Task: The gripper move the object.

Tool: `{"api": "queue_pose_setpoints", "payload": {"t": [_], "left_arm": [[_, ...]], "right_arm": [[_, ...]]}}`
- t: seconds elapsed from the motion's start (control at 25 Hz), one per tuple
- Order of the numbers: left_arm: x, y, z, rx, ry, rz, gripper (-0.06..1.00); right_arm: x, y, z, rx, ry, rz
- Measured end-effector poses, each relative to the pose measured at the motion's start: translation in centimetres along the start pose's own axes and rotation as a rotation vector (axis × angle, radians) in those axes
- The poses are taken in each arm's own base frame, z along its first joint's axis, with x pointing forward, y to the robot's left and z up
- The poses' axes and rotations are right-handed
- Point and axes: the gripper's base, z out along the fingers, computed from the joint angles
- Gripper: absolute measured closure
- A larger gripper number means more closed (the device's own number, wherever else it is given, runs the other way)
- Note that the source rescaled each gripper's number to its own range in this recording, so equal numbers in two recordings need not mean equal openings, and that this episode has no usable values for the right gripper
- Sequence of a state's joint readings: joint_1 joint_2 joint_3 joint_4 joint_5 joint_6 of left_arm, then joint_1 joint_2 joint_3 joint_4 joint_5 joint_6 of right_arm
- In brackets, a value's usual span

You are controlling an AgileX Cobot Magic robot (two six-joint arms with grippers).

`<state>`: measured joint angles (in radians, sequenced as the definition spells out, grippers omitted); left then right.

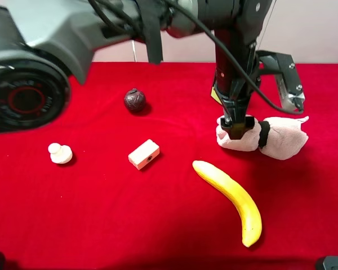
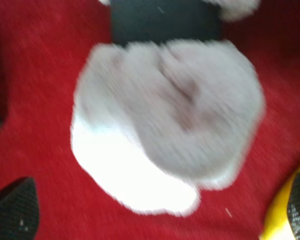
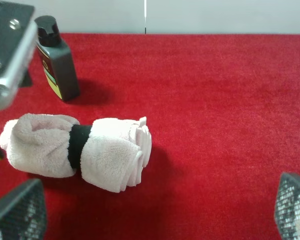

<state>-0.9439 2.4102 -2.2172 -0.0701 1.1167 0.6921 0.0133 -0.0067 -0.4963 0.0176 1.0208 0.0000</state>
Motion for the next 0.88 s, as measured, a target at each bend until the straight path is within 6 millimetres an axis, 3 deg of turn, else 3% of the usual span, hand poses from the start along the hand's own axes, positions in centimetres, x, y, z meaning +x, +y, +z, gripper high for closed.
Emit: {"api": "queue_pose_setpoints", "payload": {"t": [0.6, 0.88], "left_arm": [[-0.3, 0.7, -9.4, -0.073, -0.107, -0.252, -0.06], [1.5, -0.9, -11.7, -0.052, -0.074, -0.288, -0.06]], "right_arm": [[0.0, 0.0, 0.0, -0.001, -0.001, 0.001], [0.0, 0.0, 0.0, -0.001, -0.001, 0.001]]}}
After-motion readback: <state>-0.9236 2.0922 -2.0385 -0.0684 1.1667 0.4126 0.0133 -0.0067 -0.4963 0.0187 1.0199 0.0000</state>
